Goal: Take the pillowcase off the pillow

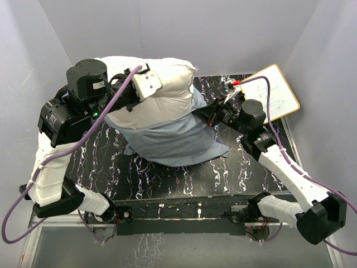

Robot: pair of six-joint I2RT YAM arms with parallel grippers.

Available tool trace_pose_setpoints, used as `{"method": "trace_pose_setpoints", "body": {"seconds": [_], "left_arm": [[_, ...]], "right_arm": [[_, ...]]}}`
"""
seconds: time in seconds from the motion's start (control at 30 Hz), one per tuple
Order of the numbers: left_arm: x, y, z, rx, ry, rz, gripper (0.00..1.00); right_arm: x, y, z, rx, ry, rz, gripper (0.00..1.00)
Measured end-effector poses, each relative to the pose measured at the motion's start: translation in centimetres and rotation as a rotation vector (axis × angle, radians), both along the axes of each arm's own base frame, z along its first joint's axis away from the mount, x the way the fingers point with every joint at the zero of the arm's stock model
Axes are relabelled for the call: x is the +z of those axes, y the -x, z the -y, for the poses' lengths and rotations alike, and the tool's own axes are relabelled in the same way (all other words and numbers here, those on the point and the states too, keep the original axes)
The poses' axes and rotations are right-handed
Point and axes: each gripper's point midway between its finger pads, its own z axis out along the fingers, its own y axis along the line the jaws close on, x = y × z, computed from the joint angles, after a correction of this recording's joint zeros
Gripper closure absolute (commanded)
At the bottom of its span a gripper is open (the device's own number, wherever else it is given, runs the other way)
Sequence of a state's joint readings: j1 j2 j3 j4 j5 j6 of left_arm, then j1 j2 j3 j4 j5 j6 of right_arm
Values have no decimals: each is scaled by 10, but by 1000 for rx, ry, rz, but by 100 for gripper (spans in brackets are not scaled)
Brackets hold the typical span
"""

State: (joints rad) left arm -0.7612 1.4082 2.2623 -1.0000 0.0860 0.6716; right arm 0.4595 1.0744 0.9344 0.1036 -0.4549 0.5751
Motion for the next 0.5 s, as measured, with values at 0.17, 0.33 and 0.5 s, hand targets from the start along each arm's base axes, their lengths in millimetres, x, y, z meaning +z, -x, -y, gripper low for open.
{"method": "trace_pose_setpoints", "body": {"seconds": [0.17,0.33,0.5], "left_arm": [[3,-3,-1,10,-1,19,100],[18,-13,-6,50,4,104,100],[39,-24,-13,106,23,210,100]], "right_arm": [[-10,-8,6,-50,24,-3,92],[-76,-17,20,-131,112,-97,92],[-160,-20,39,-217,241,-235,92]]}}
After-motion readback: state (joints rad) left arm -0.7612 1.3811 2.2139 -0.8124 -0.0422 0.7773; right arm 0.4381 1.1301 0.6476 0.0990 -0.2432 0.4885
